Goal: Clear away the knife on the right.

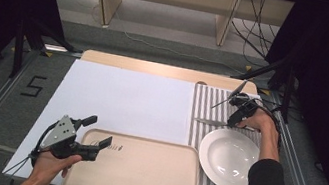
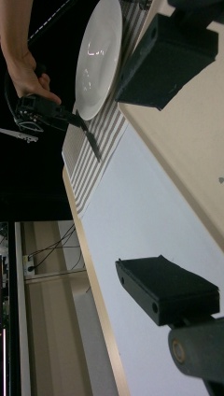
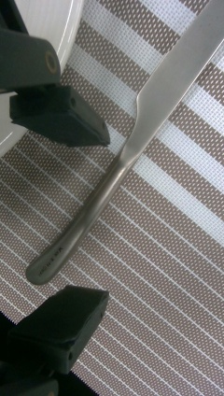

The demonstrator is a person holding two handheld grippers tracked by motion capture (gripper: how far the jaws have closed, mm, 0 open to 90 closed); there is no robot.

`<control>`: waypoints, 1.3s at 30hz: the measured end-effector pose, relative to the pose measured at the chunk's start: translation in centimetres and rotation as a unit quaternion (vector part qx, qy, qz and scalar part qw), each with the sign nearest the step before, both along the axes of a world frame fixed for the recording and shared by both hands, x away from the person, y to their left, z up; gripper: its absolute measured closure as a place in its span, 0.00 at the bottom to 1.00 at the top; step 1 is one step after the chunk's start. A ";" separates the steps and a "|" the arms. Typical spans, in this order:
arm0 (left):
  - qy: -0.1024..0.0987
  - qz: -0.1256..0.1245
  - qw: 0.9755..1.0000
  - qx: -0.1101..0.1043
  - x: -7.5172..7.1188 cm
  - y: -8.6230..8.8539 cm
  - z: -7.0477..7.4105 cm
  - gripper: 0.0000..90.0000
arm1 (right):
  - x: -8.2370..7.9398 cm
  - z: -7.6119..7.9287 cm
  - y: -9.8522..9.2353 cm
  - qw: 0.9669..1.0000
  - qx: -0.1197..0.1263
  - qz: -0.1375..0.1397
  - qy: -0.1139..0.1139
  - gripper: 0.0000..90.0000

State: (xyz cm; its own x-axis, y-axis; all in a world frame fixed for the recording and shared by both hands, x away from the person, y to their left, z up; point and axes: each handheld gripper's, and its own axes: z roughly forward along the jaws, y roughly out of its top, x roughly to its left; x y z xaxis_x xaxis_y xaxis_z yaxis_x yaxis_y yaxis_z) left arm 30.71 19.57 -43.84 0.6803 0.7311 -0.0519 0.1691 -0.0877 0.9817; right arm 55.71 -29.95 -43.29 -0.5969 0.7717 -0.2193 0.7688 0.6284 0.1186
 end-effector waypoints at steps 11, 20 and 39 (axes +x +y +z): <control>0.001 0.001 1.000 0.001 0.0 0.0 0.0 0.18 | 0.2 -0.7 0.0 1.000 -0.008 0.003 0.015 0.30; 0.001 0.003 1.000 0.002 0.0 0.0 0.0 0.18 | 0.3 -1.3 -0.2 1.000 -0.017 0.009 0.019 0.35; 0.000 0.003 1.000 0.004 0.0 0.0 0.0 0.18 | 0.4 -1.8 0.0 0.999 -0.018 0.015 0.025 0.44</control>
State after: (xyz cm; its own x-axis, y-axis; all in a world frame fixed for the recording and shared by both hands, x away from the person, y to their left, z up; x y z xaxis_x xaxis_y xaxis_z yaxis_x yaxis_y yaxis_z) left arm 30.70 19.53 -43.85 0.6763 0.7352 -0.0468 0.1696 -0.0936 0.9810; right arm 56.14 -29.92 -45.10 -0.6307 0.7457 -0.2151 0.7541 0.6543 0.0573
